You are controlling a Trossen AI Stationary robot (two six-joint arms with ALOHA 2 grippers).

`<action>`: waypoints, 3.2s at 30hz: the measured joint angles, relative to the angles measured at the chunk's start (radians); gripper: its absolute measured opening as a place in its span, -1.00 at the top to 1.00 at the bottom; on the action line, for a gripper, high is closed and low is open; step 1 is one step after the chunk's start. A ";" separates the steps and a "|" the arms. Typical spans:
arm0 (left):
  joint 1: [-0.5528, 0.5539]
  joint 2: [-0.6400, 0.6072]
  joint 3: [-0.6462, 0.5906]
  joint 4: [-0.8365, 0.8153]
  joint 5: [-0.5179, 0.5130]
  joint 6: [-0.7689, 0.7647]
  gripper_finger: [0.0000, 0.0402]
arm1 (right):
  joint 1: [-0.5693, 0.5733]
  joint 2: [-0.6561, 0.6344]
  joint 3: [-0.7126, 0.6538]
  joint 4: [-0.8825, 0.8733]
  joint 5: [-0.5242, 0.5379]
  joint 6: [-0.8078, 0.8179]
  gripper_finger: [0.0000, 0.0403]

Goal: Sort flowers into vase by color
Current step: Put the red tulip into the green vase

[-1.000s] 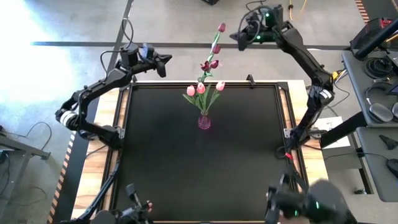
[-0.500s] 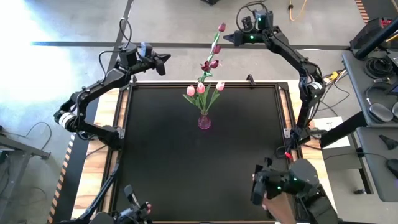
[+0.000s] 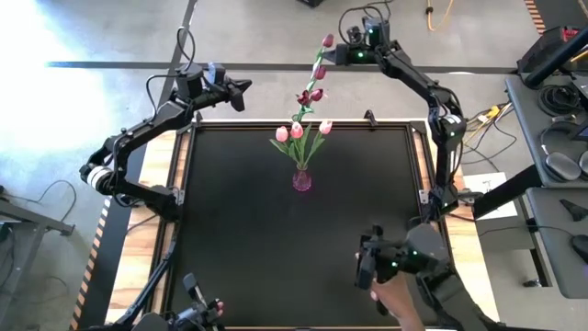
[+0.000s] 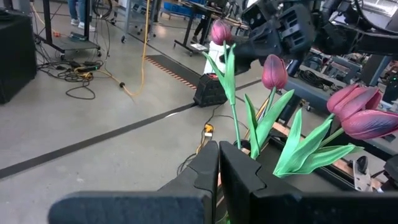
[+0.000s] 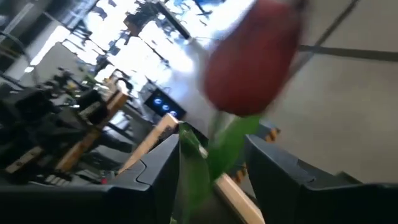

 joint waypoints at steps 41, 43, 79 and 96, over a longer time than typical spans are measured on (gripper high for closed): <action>-0.019 0.001 -0.002 -0.037 0.000 0.022 1.00 | 0.151 -0.024 0.052 -0.053 -0.085 -0.352 0.94; -0.019 0.001 -0.002 -0.037 0.000 0.022 1.00 | 0.152 -0.035 0.052 -0.054 -0.089 -0.375 0.94; -0.031 0.001 -0.003 -0.050 0.000 0.037 1.00 | 0.238 -0.057 0.086 -0.257 -0.117 -0.611 0.54; -0.039 0.002 -0.003 -0.060 0.000 0.056 1.00 | 0.262 -0.059 0.262 -0.563 0.026 -0.685 0.09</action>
